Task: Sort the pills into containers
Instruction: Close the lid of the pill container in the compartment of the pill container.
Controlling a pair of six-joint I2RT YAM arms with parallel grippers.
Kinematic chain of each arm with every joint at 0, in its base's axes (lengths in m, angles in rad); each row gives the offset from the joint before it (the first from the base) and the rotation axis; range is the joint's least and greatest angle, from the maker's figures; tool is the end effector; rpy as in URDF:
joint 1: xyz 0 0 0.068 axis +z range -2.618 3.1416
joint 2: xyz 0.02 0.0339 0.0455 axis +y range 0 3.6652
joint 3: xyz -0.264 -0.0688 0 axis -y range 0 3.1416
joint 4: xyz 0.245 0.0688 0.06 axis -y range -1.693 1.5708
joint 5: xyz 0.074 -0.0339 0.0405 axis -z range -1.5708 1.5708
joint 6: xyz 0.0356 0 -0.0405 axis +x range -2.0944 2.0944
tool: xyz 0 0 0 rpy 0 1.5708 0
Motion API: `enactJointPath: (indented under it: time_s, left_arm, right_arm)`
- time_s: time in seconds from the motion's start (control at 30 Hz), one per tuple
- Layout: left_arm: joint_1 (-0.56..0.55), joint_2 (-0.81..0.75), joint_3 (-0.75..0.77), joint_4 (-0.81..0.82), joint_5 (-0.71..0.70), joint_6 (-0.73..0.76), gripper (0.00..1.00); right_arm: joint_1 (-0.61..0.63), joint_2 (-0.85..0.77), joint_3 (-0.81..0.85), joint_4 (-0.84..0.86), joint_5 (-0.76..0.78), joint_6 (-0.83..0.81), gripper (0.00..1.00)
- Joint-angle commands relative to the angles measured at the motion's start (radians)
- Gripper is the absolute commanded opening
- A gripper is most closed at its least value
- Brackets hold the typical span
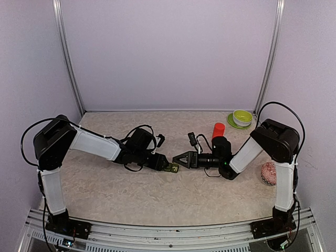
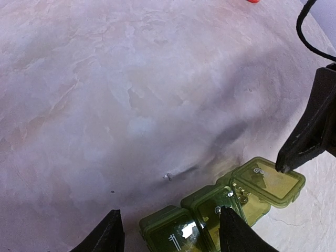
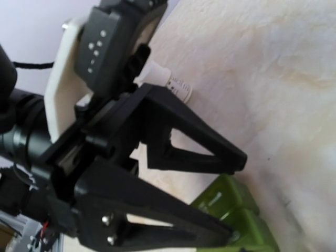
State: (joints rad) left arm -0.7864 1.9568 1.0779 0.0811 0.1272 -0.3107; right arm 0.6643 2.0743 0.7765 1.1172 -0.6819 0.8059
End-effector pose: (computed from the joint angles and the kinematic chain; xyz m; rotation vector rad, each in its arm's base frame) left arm 0.2781 -0.2851 0.1294 0.6430 2.3812 -0.6572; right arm 0.2784 0.2465 0.1067 -0.4365 1.9809 1.5998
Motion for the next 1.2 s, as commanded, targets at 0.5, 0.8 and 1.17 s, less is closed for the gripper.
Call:
enactJointPath:
  time_s: [0.5, 0.8, 1.17]
  left_arm:
    - [0.007, 0.017, -0.021, -0.047, -0.016, 0.006, 0.6]
    - [0.007, 0.022, -0.019, -0.047, -0.012, 0.005, 0.6]
    - [0.009, 0.024, -0.019, -0.048, -0.014, 0.004, 0.6]
  right_arm:
    - [-0.006, 0.018, 0.014, -0.135, -0.042, -0.021, 0.09]
    - [-0.001, 0.026, 0.033, -0.205, -0.033, -0.053, 0.0]
    - [0.013, 0.043, 0.067, -0.282, -0.027, -0.078, 0.0]
